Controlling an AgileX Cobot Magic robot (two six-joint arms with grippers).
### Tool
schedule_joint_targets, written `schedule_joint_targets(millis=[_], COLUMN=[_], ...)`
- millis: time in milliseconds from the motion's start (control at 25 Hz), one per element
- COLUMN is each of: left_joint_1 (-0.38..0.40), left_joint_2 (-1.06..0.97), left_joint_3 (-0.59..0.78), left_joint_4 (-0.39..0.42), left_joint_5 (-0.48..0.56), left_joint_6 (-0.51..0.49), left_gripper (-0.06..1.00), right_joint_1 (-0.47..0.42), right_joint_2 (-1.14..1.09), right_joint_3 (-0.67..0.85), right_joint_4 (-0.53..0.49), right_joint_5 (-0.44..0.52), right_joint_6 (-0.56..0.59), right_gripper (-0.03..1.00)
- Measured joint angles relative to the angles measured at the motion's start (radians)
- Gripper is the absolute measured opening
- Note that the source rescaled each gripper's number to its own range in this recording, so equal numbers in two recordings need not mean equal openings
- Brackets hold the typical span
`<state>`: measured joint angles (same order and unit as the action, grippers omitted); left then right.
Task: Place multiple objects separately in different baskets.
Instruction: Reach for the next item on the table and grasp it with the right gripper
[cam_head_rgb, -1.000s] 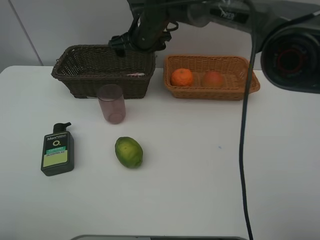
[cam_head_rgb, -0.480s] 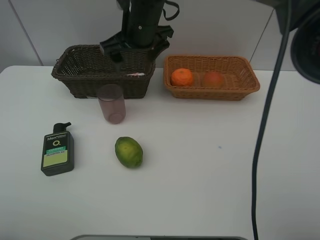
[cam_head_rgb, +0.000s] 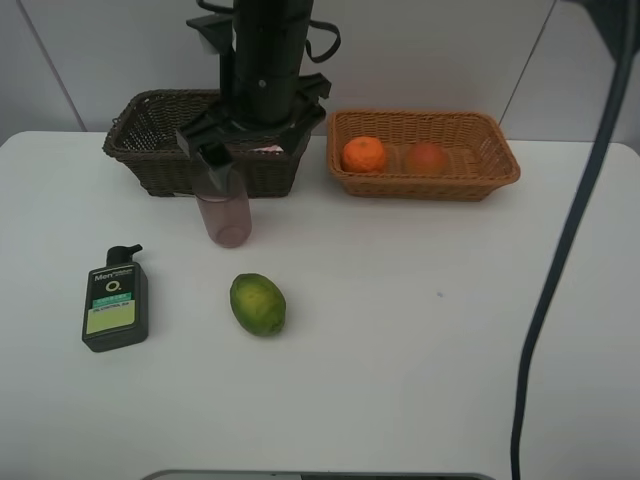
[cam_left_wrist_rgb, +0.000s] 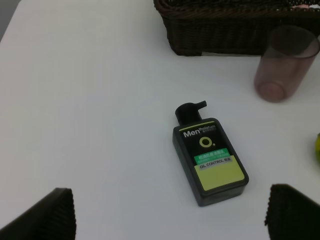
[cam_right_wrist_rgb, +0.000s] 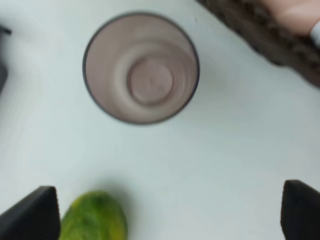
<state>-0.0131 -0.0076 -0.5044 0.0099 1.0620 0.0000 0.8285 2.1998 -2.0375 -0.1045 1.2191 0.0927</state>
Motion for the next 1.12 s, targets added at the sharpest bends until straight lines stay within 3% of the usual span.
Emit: schedule_joint_targets(millis=[240, 480, 680, 880, 1120], left_joint_1=[0.0, 0.0, 0.0, 0.0, 0.0], left_joint_2=[0.0, 0.0, 0.0, 0.0, 0.0], left_joint_3=[0.0, 0.0, 0.0, 0.0, 0.0], left_joint_4=[0.0, 0.0, 0.0, 0.0, 0.0], left_joint_5=[0.0, 0.0, 0.0, 0.0, 0.0], left_joint_6=[0.0, 0.0, 0.0, 0.0, 0.0], left_gripper=[0.97, 0.97, 0.97, 0.97, 0.97], right_joint_1=[0.029, 0.061, 0.093, 0.124, 0.136], right_joint_2=[-0.086, -0.157, -0.167, -0.163, -0.122], right_joint_3=[0.184, 0.356, 0.398, 0.398, 0.416], right_joint_4=[-0.001, 0.003, 0.01, 0.082, 0.145], right_joint_5=[-0.007, -0.119, -0.147, -0.16, -0.182], right_joint_6=[-0.044, -0.18, -0.32, -0.466, -0.491], right_gripper=[0.97, 0.97, 0.97, 0.97, 0.97])
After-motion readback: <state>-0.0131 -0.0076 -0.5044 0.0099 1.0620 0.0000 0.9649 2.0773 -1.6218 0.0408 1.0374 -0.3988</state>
